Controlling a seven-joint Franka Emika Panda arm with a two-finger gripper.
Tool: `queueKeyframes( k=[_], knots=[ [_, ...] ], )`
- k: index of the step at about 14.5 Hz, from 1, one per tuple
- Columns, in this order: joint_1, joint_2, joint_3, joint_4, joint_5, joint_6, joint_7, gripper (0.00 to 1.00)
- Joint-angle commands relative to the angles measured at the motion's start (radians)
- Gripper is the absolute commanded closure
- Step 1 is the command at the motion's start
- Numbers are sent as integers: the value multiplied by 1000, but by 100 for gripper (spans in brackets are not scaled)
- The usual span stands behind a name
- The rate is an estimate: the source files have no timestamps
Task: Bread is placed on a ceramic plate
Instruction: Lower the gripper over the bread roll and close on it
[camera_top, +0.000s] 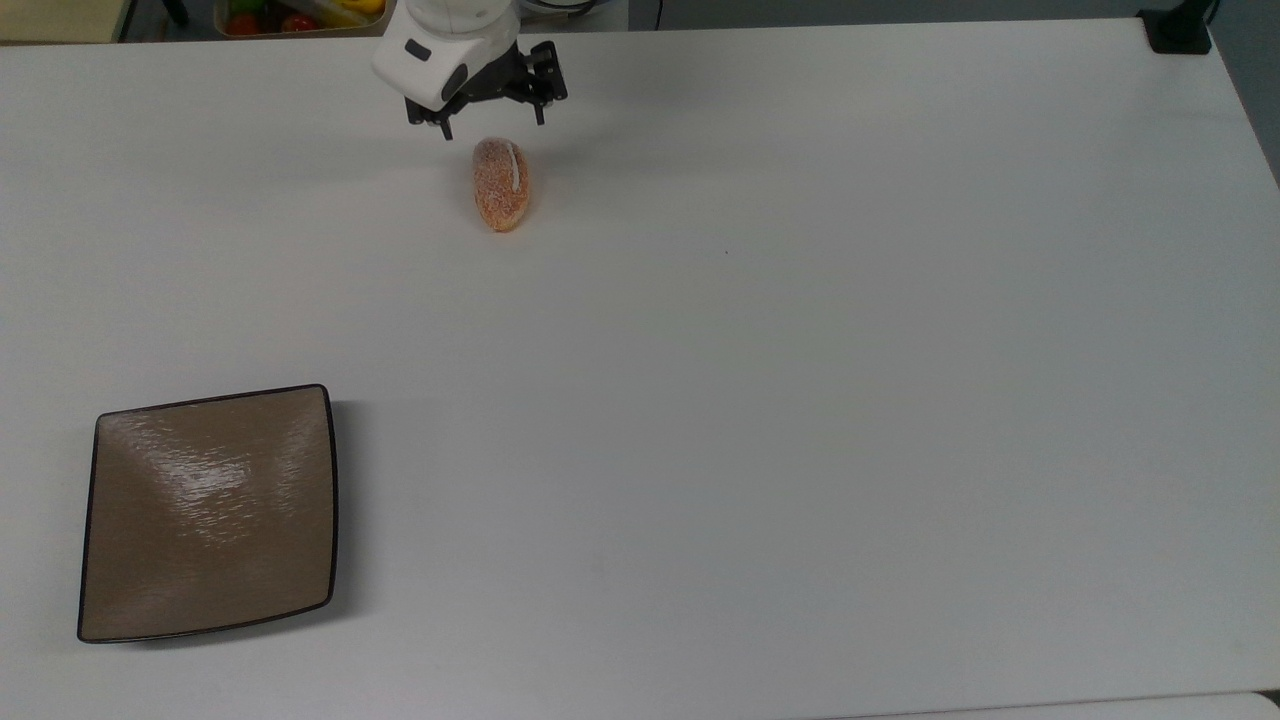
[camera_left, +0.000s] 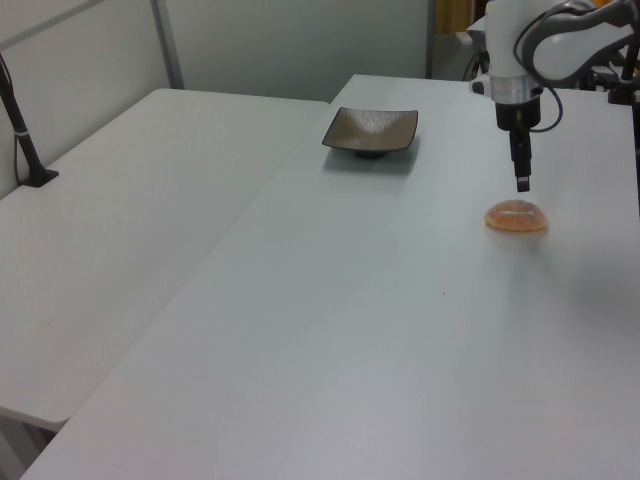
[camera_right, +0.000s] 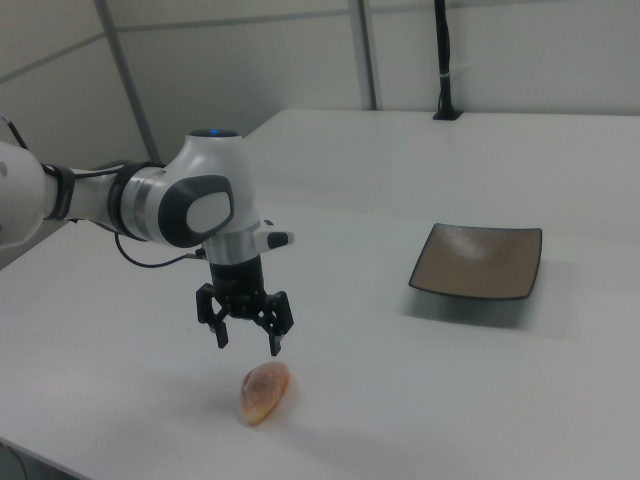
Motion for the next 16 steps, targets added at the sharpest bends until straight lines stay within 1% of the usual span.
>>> queueKeyframes(
  k=[1,4,8,14,15,16],
  knots=[
    [1,7,-1,-60,-13,91,12,0],
    [3,28,-1,-77,-13,140,12,0],
    [3,42,-2,-145,-15,247,12,0],
    [3,79,-2,-152,-18,298,10,0],
    [1,80,-2,-154,-29,297,10,7],
    [1,80,-2,-159,-32,297,10,18]
  ],
)
